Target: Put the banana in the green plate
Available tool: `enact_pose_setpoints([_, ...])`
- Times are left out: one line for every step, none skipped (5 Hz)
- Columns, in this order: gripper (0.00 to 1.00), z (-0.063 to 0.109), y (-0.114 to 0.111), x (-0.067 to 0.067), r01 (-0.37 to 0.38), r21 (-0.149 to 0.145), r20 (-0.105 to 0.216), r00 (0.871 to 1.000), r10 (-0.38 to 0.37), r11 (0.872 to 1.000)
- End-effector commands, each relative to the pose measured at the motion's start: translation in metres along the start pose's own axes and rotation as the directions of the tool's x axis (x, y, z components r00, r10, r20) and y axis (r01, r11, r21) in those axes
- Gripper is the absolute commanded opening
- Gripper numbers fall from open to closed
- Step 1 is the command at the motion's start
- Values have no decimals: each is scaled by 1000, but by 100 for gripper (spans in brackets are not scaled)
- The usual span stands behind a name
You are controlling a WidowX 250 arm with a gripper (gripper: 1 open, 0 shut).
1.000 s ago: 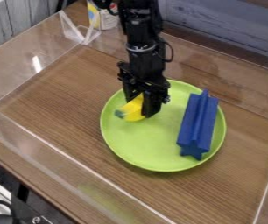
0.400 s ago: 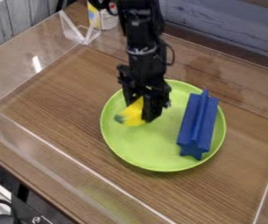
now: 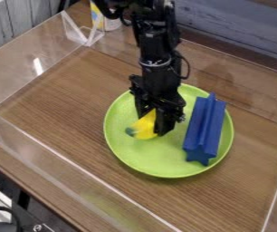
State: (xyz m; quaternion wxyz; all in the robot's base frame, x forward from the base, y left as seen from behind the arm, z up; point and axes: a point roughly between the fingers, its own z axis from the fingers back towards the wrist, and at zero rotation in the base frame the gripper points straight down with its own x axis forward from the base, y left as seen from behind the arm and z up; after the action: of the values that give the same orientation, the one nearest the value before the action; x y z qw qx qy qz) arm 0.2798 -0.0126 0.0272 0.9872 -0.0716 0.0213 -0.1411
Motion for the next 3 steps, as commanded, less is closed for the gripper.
enact_pose_setpoints([0, 8, -5, 4, 14, 10, 32, 999, -14, 1000])
enact_pose_setpoints([0, 5, -7, 2, 11, 4, 23, 1000, -11, 1000])
enact_pose_setpoints([100, 5, -10, 1, 6, -1, 14, 1000, -6, 1000])
